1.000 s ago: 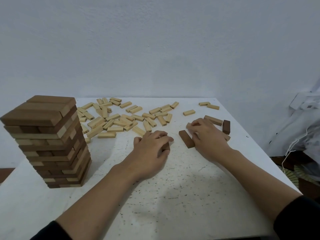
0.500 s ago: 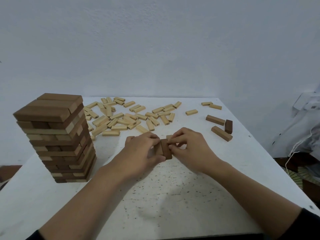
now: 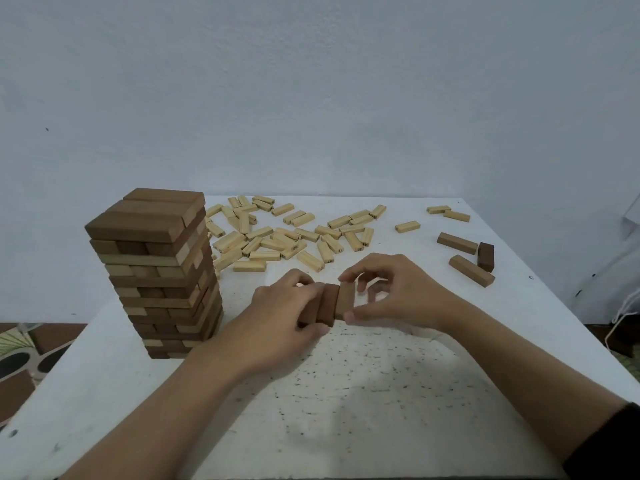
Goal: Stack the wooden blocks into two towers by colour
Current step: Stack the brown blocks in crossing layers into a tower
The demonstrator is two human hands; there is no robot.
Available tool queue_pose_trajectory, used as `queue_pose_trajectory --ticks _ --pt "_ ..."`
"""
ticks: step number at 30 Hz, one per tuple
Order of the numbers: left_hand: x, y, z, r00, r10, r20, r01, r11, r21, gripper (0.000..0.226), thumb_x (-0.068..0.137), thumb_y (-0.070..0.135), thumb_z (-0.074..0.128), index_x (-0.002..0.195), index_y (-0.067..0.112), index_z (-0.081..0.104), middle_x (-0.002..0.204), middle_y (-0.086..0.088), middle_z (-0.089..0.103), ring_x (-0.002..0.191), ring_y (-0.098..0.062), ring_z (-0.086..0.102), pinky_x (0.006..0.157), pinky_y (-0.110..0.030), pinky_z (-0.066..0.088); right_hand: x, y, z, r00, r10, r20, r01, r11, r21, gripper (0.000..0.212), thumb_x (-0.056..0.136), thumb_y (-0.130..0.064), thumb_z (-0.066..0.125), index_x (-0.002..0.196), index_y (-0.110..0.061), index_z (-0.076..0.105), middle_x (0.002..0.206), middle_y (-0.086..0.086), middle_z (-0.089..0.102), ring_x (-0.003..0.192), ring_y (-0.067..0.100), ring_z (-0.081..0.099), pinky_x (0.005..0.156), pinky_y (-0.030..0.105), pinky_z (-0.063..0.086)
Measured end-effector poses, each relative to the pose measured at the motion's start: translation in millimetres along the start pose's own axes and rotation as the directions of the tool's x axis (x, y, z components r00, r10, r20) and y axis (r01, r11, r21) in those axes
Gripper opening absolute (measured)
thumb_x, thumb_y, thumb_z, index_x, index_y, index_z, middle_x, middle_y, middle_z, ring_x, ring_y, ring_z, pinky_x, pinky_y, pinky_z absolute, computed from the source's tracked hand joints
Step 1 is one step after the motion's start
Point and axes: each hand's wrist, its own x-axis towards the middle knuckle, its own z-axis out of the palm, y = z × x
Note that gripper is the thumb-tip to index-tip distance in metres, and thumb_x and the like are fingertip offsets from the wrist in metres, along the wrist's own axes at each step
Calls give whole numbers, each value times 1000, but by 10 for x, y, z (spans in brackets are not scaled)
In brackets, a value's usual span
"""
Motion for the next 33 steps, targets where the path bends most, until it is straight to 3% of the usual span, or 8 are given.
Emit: queue_pose_trajectory --ticks 4,9,15,20,23,27,33 --pt "2 -47 48 999 -47 3 47 993 -104 81 87 63 68 155 38 31 155 17 33 137 -17 41 112 -44 40 -28 75 -40 999 37 29 -30 977 -211 73 59 -49 95 125 -42 63 118 -31 56 107 -8 53 79 14 45" --pt "16 3 107 999 -41 18 44 972 -230 80 83 61 75 151 41 37 144 20 48 128 -7 46 110 -41 41 -36 124 22 999 -27 19 30 984 -175 69 61 -40 96 123 -34 66 118 -24 57 108 -7 53 80 5 42" --pt "5 -24 176 998 -51 -34 39 955 -294 74 79 69 71 141 38 49 127 25 49 120 -7 51 106 -42 44 -50 153 10 996 -53 76 62 989 -131 58 66 -37 94 119 -34 70 117 -21 58 109 7 58 78 20 48" --pt "-24 -40 200 996 -60 -61 41 964 -264 75 78 72 70 142 39 47 128 27 46 119 -6 49 105 -40 45 -66 146 -34 994 -64 90 74 992 -106 70 62 -36 96 126 -29 68 121 -21 58 108 5 61 85 23 55" --pt "-41 -60 203 995 -65 -70 45 966 -256 85 78 68 74 150 36 42 133 26 46 120 -1 47 104 -29 42 -78 159 -60 990 -46 131 62 991 -117 76 63 -35 96 132 -30 64 126 -23 57 110 0 59 87 19 54" --pt "-72 -55 186 994 -69 -84 41 955 -292 81 82 54 78 151 36 41 132 26 47 110 14 45 86 -7 34 -65 176 -32 993 -45 112 59 991 -118 71 66 -35 95 130 -30 66 121 -22 62 109 -1 60 85 18 53" --pt "-86 -31 151 995 -64 -71 37 946 -321 73 85 48 78 149 36 44 130 23 50 114 14 43 84 -7 34 -88 190 13 993 -59 100 73 988 -139 65 68 -37 93 128 -34 66 120 -26 60 112 -1 56 84 17 51"
